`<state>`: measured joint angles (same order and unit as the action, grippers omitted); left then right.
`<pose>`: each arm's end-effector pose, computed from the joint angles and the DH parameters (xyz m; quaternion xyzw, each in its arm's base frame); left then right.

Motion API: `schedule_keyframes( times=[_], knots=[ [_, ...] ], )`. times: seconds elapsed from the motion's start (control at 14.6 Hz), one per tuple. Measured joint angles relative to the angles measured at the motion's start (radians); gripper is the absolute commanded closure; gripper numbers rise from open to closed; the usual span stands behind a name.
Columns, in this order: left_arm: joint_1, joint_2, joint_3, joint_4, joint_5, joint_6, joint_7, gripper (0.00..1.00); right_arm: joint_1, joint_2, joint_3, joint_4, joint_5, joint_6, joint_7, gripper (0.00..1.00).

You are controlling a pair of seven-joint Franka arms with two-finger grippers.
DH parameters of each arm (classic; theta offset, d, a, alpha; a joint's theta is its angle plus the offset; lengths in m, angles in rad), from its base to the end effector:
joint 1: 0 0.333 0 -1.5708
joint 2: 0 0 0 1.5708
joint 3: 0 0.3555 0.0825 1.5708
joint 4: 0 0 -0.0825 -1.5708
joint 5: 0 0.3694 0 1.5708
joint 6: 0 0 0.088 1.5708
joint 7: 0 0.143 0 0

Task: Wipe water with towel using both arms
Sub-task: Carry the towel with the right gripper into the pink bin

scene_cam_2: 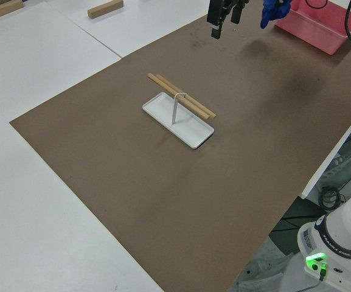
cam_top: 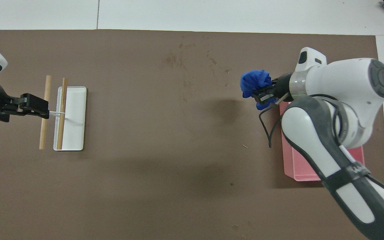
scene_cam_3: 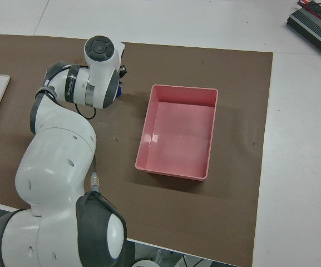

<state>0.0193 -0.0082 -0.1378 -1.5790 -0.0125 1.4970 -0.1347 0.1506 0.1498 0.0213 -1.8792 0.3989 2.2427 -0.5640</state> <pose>0.5223 -0.0644 0.6225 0.9993 0.0079 -0.0374 0.0010 0.6079 0.1275 0.4658 -0.9474 -0.2512 -0.1353 0.1453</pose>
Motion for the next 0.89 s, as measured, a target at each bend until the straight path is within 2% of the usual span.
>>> schedule_keyframes(
  times=[0.21,0.34,0.48,0.62,0.82,0.89],
  knots=[
    [0.000,0.000,0.000,0.000,0.000,0.000,0.000,0.00,-0.052,-0.127,-0.001,-0.003,-0.138,-0.196,0.168,1.00],
    [0.000,0.000,0.000,0.000,0.000,0.000,0.000,0.00,-0.075,-0.191,-0.001,-0.027,-0.192,-0.268,0.289,1.00],
    [0.000,0.000,0.000,0.000,0.000,0.000,0.000,0.00,-0.122,-0.221,-0.001,-0.072,-0.229,-0.273,0.332,1.00],
    [0.000,0.000,0.000,0.000,0.000,0.000,0.000,0.00,-0.174,-0.221,-0.002,-0.129,-0.287,-0.244,0.378,1.00],
    [0.000,0.000,0.000,0.000,0.000,0.000,0.000,0.00,-0.255,-0.215,-0.001,-0.222,-0.306,-0.228,0.413,0.98],
    [0.000,0.000,0.000,0.000,0.000,0.000,0.000,0.00,-0.284,-0.213,-0.002,-0.258,-0.306,-0.225,0.415,0.60]
  ],
)
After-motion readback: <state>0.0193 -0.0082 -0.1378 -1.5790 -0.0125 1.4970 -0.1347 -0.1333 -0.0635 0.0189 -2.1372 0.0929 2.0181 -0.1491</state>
